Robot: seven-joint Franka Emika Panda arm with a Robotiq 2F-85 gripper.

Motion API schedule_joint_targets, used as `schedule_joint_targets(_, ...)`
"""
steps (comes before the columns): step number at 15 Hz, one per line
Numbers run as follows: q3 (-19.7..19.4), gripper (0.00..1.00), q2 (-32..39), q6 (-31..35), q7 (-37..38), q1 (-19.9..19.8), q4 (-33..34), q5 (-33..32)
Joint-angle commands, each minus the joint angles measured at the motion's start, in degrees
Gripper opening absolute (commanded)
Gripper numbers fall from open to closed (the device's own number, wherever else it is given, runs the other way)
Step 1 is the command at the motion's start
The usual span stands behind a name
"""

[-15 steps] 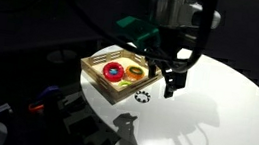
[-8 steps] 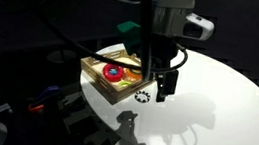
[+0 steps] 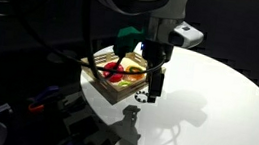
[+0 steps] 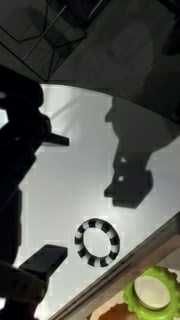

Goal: Put the black and white ring in the box.

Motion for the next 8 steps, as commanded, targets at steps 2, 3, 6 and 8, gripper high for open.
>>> schedule_joint_targets(2, -0.1, 1.0, 3.2, 2.3, 8.0, 1.6, 1.7, 0.4)
schedule_joint_targets(3, -0.2, 1.0, 3.7, 2.8, 9.5, 2.0, 1.8, 0.3)
schedule_joint_targets(6, -0.6, 1.0, 5.6, 5.1, 13.8, 3.2, 2.0, 0.4)
schedule_joint_targets(8, -0.8, 1.0, 6.7, 6.4, 15.9, 4.1, 2.0, 0.5)
